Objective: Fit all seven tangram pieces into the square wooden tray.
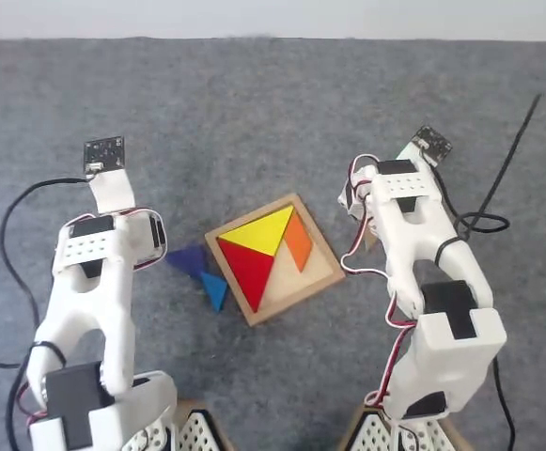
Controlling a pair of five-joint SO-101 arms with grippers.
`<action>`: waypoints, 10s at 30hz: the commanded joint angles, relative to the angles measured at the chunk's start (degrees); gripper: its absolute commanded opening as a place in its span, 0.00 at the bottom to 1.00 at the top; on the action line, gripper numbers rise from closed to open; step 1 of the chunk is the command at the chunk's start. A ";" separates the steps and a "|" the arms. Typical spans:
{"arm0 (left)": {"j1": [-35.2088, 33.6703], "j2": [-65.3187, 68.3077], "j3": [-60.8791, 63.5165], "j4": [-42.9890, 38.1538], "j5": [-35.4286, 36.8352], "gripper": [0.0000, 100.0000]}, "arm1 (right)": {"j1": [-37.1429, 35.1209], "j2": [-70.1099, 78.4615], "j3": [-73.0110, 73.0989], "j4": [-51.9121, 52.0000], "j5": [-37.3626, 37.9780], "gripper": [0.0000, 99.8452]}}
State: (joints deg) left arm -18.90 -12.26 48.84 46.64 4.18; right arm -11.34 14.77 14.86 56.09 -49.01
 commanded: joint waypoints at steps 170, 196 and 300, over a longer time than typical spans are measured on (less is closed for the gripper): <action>0.00 -0.26 -0.48 -1.05 -0.35 0.12 | -27.74 -30.55 26.81 1.27 62.33 0.01; 0.09 -0.35 0.04 -1.14 -0.26 0.12 | -19.12 -4.44 4.57 -0.31 60.66 0.01; 0.09 -0.35 0.04 -1.14 -0.26 0.12 | -21.58 5.32 -9.05 7.16 59.60 0.01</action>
State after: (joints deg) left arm -18.81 -12.26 49.19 46.64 4.18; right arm -33.32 20.22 10.20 63.21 10.24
